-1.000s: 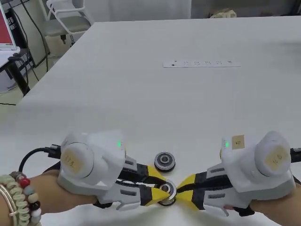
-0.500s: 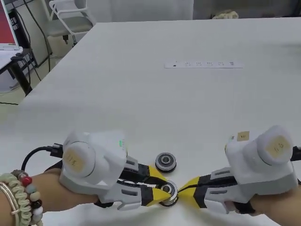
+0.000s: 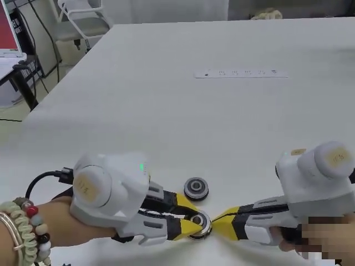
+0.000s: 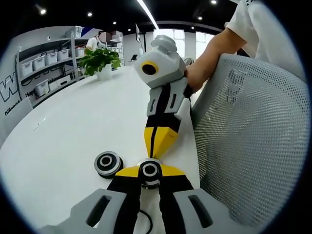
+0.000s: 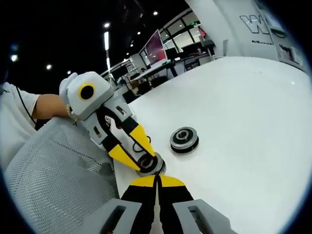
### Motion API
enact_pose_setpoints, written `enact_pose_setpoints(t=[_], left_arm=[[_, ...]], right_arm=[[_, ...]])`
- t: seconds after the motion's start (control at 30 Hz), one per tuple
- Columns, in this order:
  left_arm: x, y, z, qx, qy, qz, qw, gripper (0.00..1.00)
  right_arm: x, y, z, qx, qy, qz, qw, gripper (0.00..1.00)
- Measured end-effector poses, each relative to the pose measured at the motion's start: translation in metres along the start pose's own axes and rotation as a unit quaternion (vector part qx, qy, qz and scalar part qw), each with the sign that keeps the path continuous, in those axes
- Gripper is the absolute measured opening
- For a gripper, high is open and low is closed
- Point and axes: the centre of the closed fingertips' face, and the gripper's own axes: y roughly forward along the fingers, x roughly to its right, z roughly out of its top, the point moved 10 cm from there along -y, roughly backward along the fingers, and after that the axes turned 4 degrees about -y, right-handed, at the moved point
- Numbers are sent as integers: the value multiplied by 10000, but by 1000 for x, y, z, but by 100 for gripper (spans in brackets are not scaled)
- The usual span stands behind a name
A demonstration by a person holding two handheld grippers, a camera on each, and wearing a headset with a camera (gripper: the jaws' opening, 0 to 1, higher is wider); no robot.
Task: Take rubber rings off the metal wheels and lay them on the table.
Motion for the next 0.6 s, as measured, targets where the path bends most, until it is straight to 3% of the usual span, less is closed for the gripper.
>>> enact_pose_setpoints(t=[0.27,0.6], left_arm=[[1,-1,0,26,-36,10,10000,8],[1,0,0,3,5,15,10000,8]], right_arm=[[-1,-1,4,95,332,85,9994,0],[-3,0,7,162,412,153,9989,0]])
